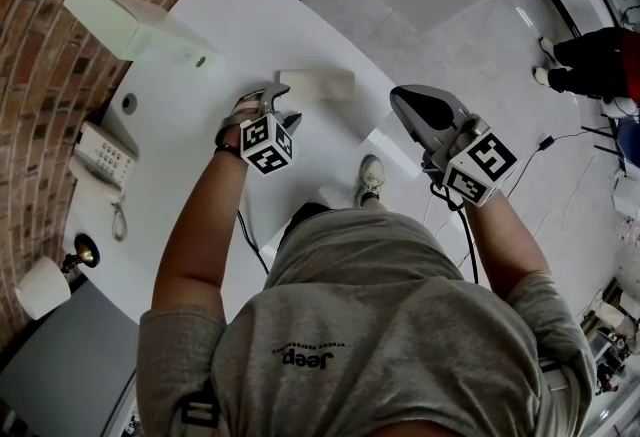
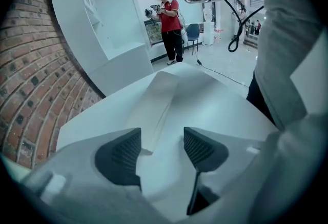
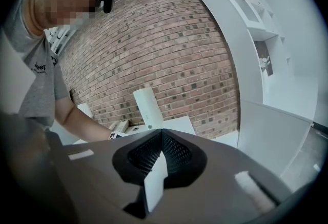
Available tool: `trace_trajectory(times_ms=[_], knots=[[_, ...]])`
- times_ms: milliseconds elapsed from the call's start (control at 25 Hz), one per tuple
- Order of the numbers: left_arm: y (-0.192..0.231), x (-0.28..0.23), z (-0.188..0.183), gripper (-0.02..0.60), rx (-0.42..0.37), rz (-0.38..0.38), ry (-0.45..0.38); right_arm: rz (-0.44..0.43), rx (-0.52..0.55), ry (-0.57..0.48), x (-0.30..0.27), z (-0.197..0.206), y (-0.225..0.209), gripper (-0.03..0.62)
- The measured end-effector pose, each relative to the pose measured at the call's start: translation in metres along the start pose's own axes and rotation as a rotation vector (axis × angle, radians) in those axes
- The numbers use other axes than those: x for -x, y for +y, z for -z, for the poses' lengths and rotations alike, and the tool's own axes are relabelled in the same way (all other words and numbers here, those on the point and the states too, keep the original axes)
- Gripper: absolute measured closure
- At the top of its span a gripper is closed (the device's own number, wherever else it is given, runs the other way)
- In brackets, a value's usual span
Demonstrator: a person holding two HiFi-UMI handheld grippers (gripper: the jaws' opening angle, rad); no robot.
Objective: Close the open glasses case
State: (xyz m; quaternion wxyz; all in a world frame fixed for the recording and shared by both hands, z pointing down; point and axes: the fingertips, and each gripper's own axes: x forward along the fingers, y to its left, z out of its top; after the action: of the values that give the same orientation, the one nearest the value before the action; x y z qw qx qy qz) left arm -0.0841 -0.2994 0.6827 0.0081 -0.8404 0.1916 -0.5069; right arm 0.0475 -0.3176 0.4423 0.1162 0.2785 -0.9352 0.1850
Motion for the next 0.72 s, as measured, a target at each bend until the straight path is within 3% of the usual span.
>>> trace_trajectory(times_ms=[440, 720], knots=[[0.002, 0.005, -0.004, 0.319, 0.051, 0.045, -0.004, 0.007, 0.007, -0.006, 0.006, -0.006, 0.001, 0.585], [0.009, 0.034, -0.035, 0.319, 0.124, 0.042, -0.123, 0.020, 0.015, -0.017, 0.015, -0.014, -0.001, 0.585]])
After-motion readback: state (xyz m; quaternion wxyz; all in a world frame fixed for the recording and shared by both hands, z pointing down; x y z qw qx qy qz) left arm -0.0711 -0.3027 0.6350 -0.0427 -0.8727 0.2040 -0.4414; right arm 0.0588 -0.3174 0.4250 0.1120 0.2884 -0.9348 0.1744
